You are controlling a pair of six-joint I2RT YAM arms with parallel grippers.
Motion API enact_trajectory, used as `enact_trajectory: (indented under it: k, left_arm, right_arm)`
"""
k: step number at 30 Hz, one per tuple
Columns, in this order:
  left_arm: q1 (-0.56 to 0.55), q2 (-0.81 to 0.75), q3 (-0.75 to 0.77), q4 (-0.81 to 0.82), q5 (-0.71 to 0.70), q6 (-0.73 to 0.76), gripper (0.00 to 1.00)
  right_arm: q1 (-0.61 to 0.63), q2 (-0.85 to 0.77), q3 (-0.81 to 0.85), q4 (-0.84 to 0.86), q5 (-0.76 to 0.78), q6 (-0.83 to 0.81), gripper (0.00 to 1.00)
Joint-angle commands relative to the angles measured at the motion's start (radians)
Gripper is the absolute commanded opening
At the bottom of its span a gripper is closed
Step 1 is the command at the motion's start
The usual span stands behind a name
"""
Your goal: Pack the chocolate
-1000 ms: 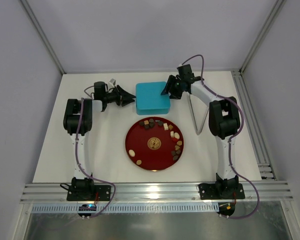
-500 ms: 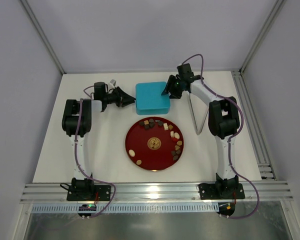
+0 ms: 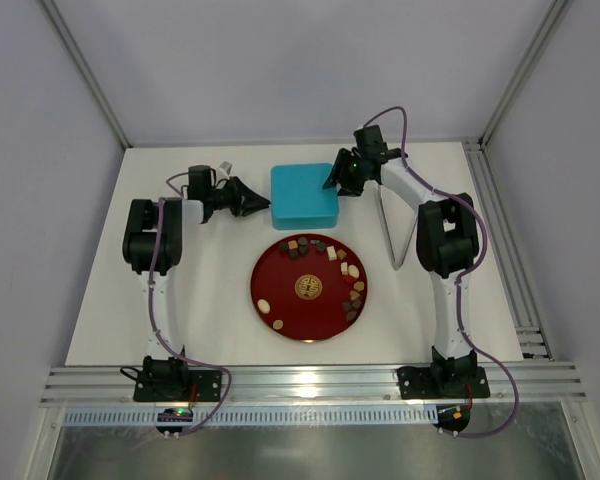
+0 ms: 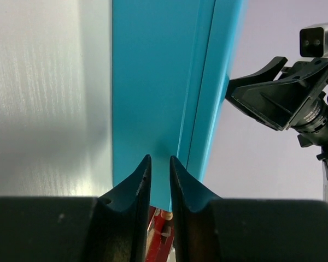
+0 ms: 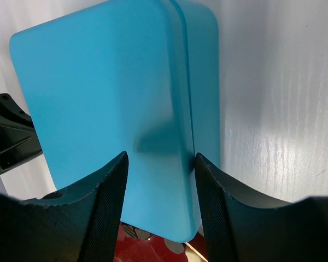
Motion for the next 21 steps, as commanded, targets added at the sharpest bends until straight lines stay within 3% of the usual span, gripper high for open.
enact_trajectory:
  k: [1, 21]
  left_arm:
    - [-0.006, -0.060, -0.007, -0.044, -0.011, 0.042, 0.18]
    - [-0.011, -0.109, 0.034, -0.223, -0.060, 0.153, 0.18]
  right_arm:
    - [0.013, 0.005, 0.061, -0.006, 0.001, 0.005, 0.54]
    - [0.022, 0.040, 0.101, -0.053, 0.042, -0.012, 0.53]
